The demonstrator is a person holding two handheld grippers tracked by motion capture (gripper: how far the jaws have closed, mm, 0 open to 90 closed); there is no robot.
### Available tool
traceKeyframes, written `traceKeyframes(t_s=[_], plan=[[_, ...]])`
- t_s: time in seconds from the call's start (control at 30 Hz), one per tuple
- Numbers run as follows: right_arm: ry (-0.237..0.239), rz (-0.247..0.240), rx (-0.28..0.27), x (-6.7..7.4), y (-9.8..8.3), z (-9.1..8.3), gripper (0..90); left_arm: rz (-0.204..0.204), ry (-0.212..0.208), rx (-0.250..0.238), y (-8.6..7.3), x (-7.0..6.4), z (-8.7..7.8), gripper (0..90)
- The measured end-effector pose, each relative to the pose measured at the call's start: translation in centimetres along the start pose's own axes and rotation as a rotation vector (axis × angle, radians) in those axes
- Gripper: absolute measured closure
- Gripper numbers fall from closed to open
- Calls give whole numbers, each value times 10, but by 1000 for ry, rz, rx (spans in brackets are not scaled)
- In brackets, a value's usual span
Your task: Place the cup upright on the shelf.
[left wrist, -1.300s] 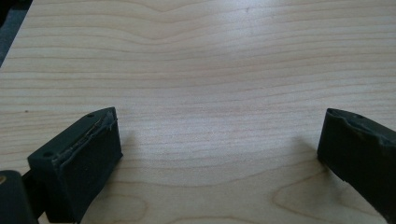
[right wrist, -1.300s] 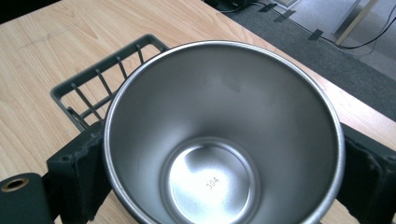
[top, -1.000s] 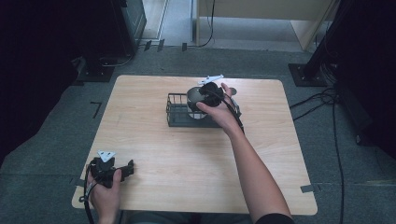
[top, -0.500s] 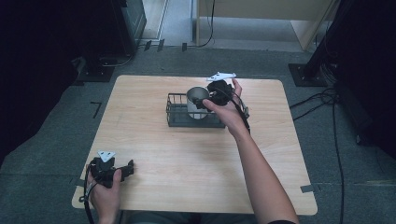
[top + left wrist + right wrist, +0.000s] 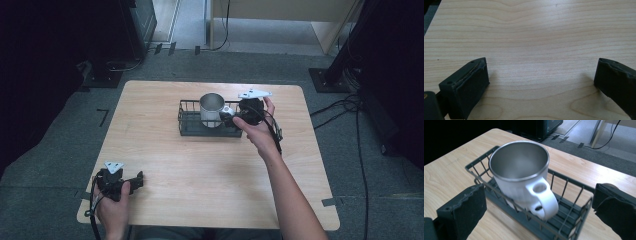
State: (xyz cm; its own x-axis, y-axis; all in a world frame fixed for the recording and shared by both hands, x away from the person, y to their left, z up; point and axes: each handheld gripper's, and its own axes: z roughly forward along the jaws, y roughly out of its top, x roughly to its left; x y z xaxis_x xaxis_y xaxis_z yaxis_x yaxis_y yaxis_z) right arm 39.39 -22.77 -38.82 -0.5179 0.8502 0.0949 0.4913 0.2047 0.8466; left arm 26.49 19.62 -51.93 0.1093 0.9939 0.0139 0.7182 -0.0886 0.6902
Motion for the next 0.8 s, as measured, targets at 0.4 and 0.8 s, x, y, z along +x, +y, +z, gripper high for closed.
traceKeyframes(t_s=[0.4, 0.8], plan=[[-18, 7, 0, 1, -30, -23, 0, 0, 0, 0, 0, 0, 0, 0], [-35, 34, -17, -2, -59, -47, 0, 0, 0, 0, 0, 0, 0, 0]])
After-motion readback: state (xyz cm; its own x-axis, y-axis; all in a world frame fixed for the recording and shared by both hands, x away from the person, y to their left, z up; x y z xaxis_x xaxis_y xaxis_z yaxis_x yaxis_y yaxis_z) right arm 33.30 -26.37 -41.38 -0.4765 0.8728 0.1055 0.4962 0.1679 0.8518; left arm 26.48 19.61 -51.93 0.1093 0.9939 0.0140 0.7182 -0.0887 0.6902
